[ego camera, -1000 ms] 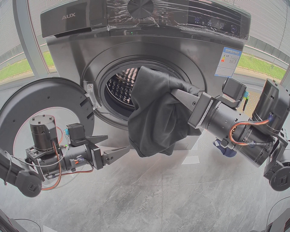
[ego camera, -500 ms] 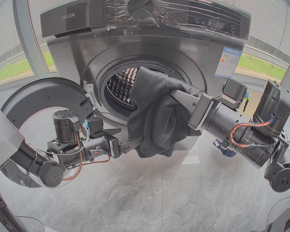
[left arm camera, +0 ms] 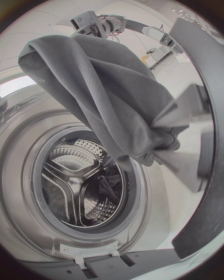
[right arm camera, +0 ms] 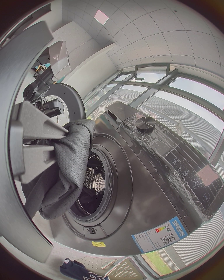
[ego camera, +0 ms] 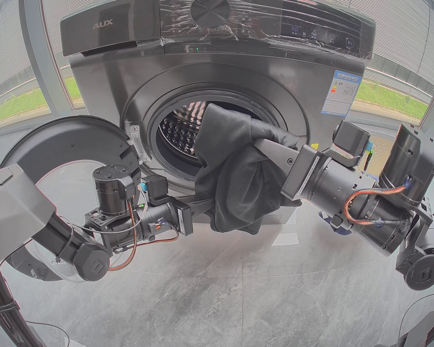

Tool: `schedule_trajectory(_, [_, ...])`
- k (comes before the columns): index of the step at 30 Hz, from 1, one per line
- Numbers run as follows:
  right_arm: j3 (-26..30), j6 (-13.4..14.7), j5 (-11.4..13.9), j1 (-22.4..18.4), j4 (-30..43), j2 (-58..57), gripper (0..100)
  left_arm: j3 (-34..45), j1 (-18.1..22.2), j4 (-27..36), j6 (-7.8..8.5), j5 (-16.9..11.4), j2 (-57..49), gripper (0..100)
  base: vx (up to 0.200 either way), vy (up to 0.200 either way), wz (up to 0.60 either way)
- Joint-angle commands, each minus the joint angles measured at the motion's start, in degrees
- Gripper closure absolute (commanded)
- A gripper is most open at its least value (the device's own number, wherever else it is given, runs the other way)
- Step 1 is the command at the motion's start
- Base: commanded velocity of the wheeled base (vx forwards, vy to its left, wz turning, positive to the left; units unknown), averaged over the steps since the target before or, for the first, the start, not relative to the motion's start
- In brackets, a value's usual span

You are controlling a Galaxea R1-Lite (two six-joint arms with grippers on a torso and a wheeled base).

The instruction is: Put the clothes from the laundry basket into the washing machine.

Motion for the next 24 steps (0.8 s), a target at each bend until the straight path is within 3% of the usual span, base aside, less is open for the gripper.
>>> schedule_trajectory(1, [0.15, -0.01, 0.01, 0.10, -0.02, -0.03, 100, -0.01, -0.71, -0.51, -0.28, 0.01, -0.01, 100, 0.000, 0.000, 0.00])
schedule_trajectory(6, [0.15, -0.01, 0.01, 0.10, 0.07, 0.06, 100, 1.58, -2.03, -2.71, -1.33, 0.10, -1.24, 100, 0.000, 0.000, 0.00])
schedule_trajectory(17, [0.59, -0.10, 0.10, -0.25, 0.07, 0.24, 100, 13.53, -3.52, -4.82, -1.07, 0.01, -12.58, 100, 0.000, 0.000, 0.00])
schedule_trajectory(24, [1.30, -0.10, 0.10, 0.01, -0.02, -0.11, 100, 15.02, -3.96, -4.82, -1.07, 0.28, -11.44, 100, 0.000, 0.000, 0.00])
